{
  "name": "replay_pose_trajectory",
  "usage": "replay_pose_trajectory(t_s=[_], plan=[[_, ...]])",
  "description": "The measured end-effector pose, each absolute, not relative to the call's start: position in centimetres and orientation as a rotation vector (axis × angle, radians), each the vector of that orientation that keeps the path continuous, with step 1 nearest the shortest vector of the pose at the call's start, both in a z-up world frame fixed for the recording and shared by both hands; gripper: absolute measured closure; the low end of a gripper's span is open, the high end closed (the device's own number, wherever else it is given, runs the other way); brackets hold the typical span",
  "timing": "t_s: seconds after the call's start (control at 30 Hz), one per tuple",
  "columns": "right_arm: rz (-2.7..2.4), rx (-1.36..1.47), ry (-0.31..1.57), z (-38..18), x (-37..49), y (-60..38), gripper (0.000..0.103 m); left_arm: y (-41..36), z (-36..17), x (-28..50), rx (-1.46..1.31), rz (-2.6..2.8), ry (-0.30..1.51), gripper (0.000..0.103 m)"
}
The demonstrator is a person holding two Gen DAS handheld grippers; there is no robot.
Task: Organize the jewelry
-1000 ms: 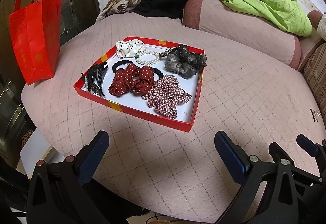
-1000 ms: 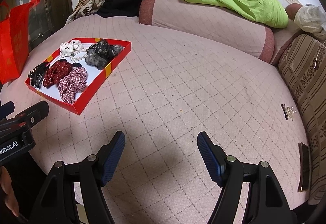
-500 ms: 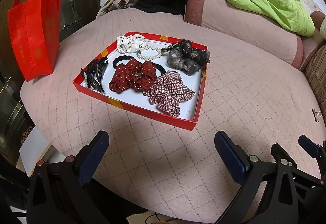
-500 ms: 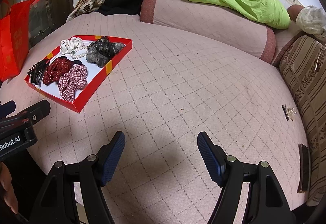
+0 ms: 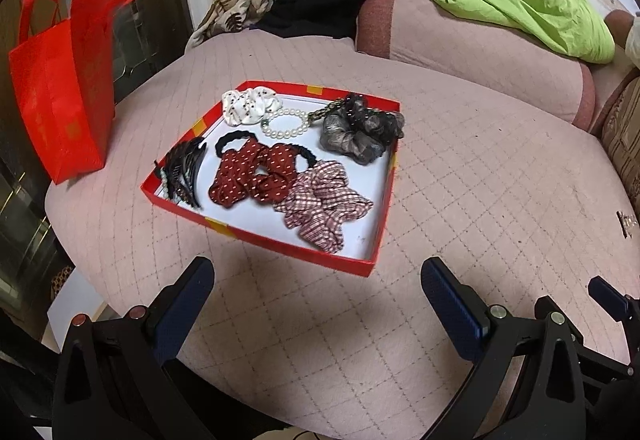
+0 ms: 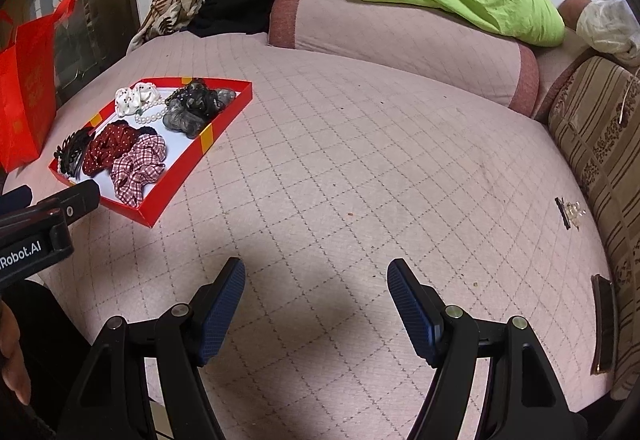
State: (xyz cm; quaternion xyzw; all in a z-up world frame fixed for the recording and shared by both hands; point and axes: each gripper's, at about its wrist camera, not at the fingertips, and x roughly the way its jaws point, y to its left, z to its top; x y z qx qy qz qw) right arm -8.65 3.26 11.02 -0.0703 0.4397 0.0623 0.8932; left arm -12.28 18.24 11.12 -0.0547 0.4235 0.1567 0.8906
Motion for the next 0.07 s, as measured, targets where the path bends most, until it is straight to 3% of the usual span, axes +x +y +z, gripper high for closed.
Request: replay_pose_trajectory(t_s=[0.07], plan=[[0.122,-0.137,0.911,11.03,-8.55,2.86,0.024,17.46,11.14,-11.86,-0.099,0.311,0.884,0.0]])
